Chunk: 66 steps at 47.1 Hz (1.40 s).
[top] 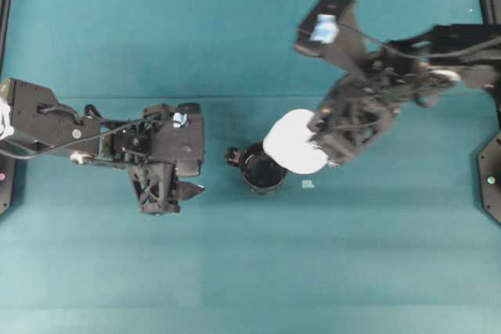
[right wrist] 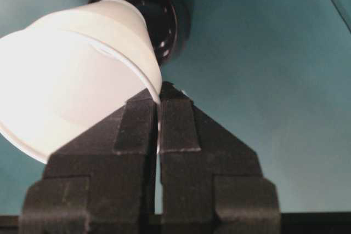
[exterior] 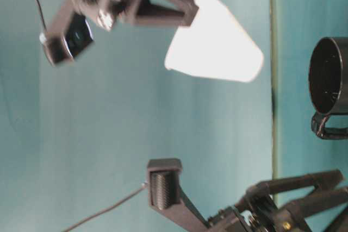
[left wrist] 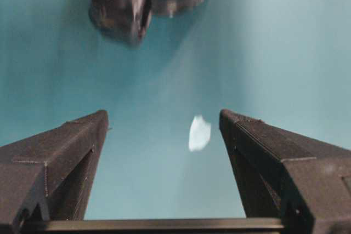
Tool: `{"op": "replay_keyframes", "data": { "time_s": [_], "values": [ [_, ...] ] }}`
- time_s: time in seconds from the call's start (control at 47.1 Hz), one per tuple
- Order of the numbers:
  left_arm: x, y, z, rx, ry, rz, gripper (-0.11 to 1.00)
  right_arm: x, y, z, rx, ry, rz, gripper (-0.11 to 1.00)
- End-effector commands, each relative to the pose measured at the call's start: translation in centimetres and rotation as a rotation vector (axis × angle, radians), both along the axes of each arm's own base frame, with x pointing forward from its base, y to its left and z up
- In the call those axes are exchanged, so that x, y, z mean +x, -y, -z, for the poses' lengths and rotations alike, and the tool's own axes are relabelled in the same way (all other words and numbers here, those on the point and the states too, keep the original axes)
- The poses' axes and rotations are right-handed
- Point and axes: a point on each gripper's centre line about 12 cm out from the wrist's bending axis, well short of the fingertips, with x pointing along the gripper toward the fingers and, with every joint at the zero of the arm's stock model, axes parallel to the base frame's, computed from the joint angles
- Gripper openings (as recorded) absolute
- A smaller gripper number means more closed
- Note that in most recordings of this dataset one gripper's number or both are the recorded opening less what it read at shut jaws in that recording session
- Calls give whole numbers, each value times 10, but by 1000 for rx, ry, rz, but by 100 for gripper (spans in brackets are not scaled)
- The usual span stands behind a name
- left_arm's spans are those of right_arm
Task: Put a paper cup into the cup holder on your left arm.
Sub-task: 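Carry the paper cup left and lower it into the black holder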
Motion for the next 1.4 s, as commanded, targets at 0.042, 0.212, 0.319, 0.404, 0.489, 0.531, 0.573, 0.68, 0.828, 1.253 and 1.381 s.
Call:
{"op": "replay_keyframes", "data": {
  "time_s": [0.042,0.212,0.319,0.404,0.489,0.531,0.573,0.68,0.828,1.253,1.381],
  "values": [
    [0,1,-3,-2,12,1,86,17,2,1,4,0,3,-6],
    [2,2,-8,-24,31,-23,86,32,1,15,24,-44,-3,-6],
    [1,3,-8,-35,29,-33,86,37,-1,21,33,-60,-8,-6],
    [-1,3,-7,-39,26,-37,86,39,-3,28,36,-80,-13,-6],
    [-2,4,-6,-40,22,-37,86,37,-4,36,42,-119,-17,-6],
    [-3,4,-6,-39,21,-36,86,36,-4,38,46,-137,-19,-6],
    [-4,4,-5,-39,18,-36,86,35,-4,39,47,-147,-20,-6],
    [-5,4,-3,-39,13,-36,86,34,-3,40,42,-151,-21,-6],
    [-7,4,-1,-39,9,-36,86,35,2,41,35,-135,-9,-6],
    [-6,0,0,-39,24,-47,86,33,10,51,37,-149,16,-6],
    [-5,-3,0,-39,35,-55,86,33,13,52,37,-146,24,-6]
  ]
}}
